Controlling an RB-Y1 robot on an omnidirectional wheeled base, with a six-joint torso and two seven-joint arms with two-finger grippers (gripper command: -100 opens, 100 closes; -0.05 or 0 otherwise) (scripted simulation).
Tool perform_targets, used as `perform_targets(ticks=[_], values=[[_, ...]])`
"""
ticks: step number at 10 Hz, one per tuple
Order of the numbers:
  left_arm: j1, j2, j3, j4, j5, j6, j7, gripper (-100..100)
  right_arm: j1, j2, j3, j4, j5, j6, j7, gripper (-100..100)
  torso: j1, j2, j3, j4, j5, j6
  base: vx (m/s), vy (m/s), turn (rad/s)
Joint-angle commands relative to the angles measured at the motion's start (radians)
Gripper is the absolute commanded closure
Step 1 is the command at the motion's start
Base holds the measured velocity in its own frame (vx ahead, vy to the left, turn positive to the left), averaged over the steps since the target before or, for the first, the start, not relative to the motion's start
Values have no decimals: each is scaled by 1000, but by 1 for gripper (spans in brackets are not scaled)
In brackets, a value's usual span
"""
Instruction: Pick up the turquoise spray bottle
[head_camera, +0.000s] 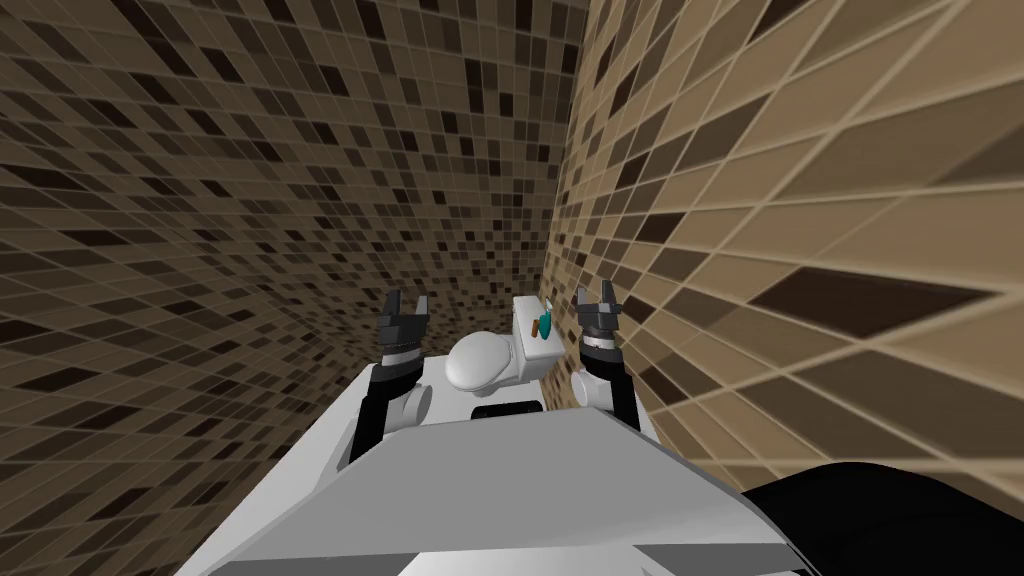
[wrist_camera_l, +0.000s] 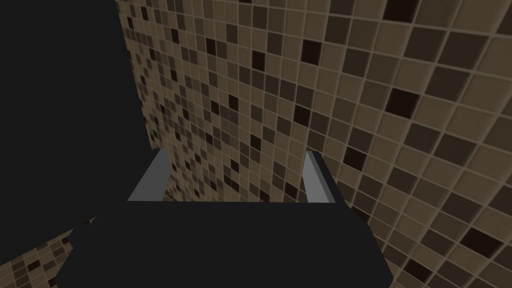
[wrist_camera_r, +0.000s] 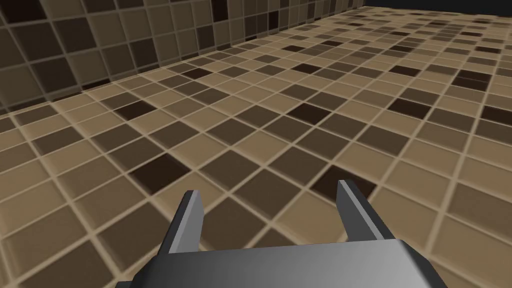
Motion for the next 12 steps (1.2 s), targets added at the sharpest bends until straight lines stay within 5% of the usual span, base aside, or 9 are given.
perform_targets(ticks=[1, 6, 12], values=[[0, 0, 0, 0, 0, 0, 0, 0, -8, -37, 8, 8, 3, 9, 4, -100, 0, 0, 0, 0, 0, 0, -24, 4, -13], [0, 0, 0, 0, 0, 0, 0, 0, -75, -164, 69, 71, 27, 82, 38, -100, 2, 8, 5, 2, 0, 0, -110, 31, -33], [0, 0, 0, 0, 0, 0, 0, 0, -211, -273, 196, 191, 77, 231, 106, -100, 6, 15, 9, 4, 1, 0, -219, 46, -61]])
